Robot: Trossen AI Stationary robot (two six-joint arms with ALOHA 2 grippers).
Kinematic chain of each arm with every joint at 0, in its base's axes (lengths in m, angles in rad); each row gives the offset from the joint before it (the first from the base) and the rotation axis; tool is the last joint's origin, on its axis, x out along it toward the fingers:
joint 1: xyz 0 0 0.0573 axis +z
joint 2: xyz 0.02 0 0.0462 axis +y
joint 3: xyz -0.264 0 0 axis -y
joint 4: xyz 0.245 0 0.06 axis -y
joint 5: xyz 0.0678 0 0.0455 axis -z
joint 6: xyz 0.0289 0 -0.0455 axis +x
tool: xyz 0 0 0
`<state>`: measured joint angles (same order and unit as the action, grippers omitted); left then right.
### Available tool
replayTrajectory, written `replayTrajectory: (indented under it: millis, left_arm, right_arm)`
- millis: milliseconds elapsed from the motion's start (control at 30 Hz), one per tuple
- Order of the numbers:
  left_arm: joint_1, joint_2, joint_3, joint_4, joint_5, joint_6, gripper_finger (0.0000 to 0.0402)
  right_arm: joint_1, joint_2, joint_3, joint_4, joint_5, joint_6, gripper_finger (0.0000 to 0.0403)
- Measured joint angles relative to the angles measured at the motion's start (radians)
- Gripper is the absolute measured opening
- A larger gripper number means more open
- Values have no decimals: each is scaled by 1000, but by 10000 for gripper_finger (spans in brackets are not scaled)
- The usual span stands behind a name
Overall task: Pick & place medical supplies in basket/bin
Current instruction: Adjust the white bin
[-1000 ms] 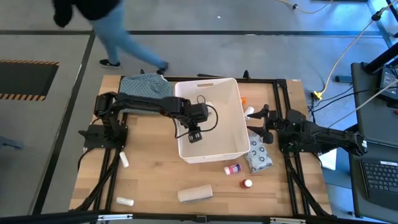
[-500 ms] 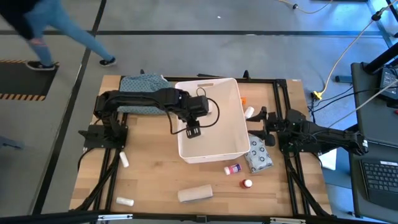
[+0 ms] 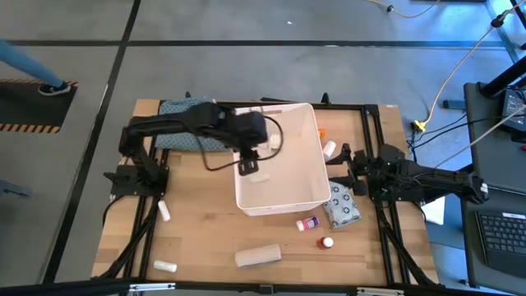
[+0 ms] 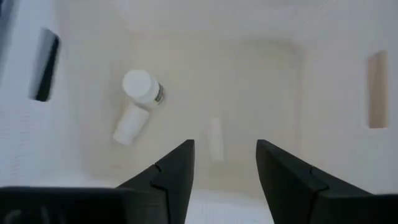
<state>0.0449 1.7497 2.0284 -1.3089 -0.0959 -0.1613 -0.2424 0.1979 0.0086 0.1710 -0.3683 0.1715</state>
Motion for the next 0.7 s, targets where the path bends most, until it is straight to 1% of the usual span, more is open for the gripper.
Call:
replayTrajectory:
  millis: [67,200,300,567,700]
  left_arm:
    - [0,-40,1,0,-19,-23,164]
    - [1,-109,1,0,-90,-84,164]
    - [1,-155,1,0,-110,-114,164]
    - [-7,-195,0,-11,-121,-140,164]
    - [-13,-195,-1,-87,-111,-144,164]
  right_arm:
    - [5,18,0,37,0,27,299]
    - [12,58,0,58,8,57,299]
    - [13,92,0,79,16,88,299]
    - [13,192,0,205,19,140,299]
    - [13,252,25,236,19,164,299]
